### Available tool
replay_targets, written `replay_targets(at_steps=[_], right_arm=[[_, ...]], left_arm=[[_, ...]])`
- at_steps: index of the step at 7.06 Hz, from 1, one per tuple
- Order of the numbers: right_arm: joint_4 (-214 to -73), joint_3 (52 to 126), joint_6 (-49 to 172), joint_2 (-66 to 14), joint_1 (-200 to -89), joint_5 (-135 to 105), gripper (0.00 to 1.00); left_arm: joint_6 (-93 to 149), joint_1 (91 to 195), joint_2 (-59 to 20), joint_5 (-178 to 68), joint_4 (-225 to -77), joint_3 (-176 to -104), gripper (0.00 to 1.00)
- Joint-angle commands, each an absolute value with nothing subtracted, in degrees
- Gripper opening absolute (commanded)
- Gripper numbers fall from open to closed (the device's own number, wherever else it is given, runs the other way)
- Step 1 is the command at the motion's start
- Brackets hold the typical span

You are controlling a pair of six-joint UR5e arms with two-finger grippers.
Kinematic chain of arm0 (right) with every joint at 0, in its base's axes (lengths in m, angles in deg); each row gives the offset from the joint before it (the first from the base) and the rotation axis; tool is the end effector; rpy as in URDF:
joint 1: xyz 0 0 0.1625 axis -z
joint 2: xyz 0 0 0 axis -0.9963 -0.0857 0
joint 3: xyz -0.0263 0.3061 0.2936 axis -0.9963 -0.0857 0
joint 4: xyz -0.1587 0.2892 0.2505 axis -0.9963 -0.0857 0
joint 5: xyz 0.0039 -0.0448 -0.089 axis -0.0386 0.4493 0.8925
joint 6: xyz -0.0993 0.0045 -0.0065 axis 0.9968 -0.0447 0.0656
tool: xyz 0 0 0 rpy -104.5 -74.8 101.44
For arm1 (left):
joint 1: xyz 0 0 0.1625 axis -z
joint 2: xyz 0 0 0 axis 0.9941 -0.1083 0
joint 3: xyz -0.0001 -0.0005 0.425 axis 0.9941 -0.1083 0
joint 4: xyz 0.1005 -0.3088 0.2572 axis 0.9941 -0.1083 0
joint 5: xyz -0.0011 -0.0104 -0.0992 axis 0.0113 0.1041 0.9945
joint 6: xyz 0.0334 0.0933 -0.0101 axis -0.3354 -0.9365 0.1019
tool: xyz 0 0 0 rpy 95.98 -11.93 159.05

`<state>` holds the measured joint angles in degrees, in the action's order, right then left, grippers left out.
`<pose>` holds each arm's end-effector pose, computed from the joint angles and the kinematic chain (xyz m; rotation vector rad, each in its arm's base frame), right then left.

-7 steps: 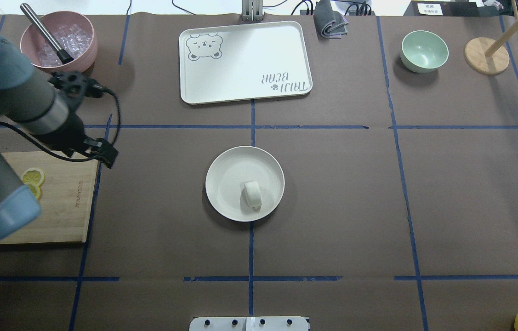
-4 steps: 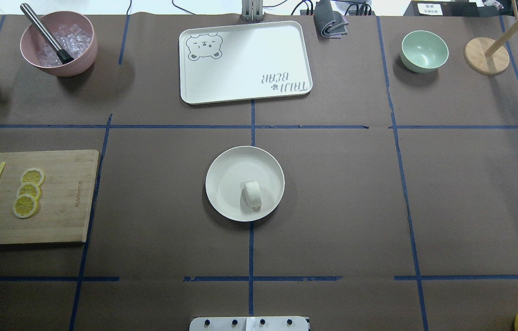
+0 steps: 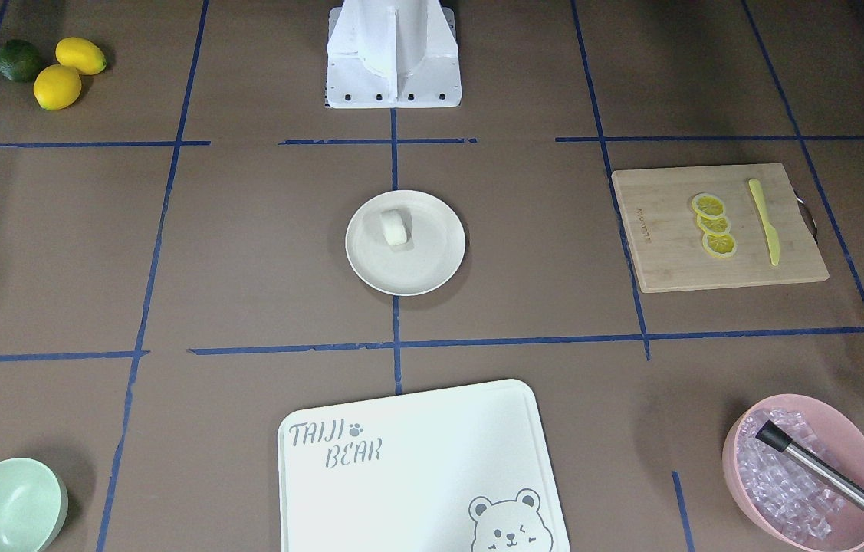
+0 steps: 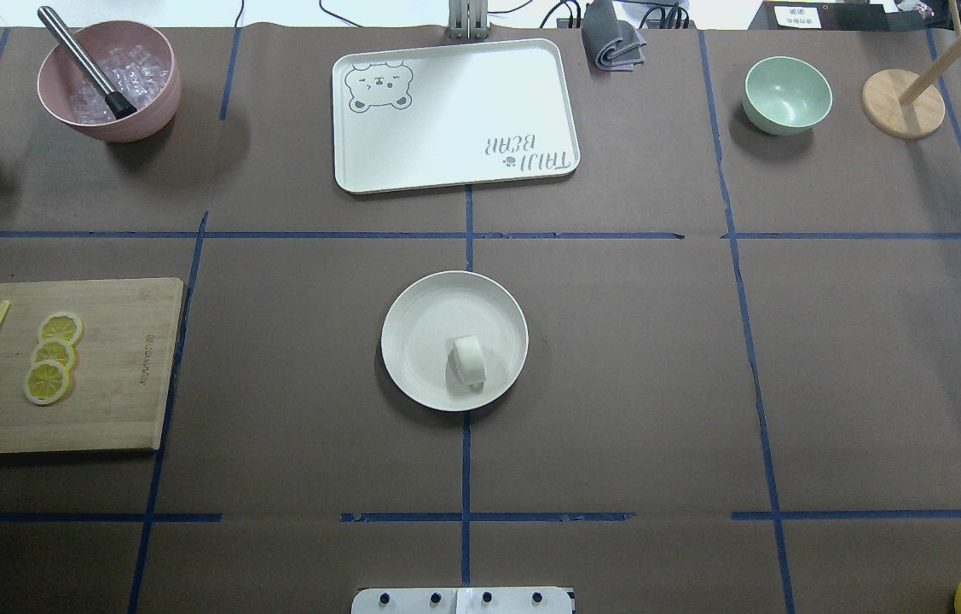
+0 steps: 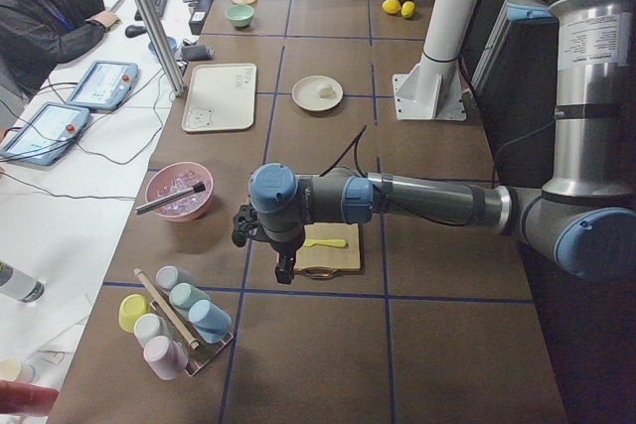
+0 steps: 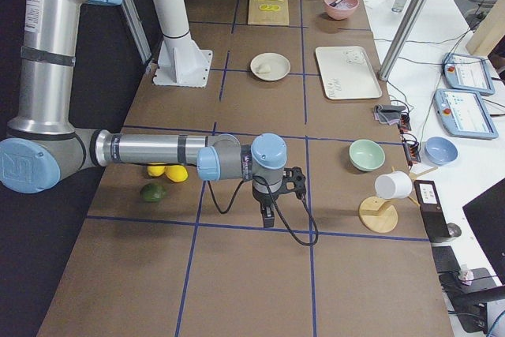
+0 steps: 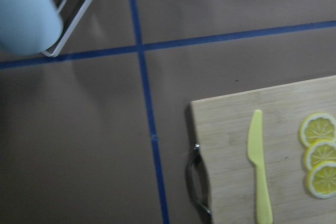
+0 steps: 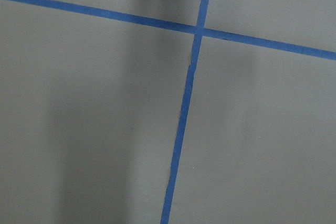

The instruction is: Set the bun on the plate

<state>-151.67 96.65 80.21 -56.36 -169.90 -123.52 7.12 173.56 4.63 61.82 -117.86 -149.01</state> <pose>0.0281 -0.4284 0.6413 0.0703 -0.7335 -0.1548 -0.0571 -0.4535 0.6186 0.0160 0.8453 0.0936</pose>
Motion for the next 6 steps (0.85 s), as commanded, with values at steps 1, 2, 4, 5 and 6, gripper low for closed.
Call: replay_targets(at_steps=[1,2,4,5,6], right_arm=[[-151.67,96.73,80.2,-56.32,-169.9,-123.55,1.0],[-151.67,96.73,80.2,-56.32,-169.9,-123.55,1.0],[-151.67,96.9,80.2,-56.23,-169.9,-123.55,1.0],[-151.67,96.9,80.2,-56.23,-169.9,-123.55,1.0],[-151.67,96.9,80.29,-56.15,-169.9,-123.55,1.0]], left_arm=[[7.59,174.49,4.16,61.76,-117.85,-147.82,1.0],[7.6,174.49,3.8,61.84,-117.85,-147.91,1.0],[7.33,174.57,4.59,61.76,-117.77,-148.88,1.0],[7.25,174.49,4.59,61.76,-117.77,-148.09,1.0],[7.24,174.49,4.68,61.67,-117.77,-148.0,1.0]])
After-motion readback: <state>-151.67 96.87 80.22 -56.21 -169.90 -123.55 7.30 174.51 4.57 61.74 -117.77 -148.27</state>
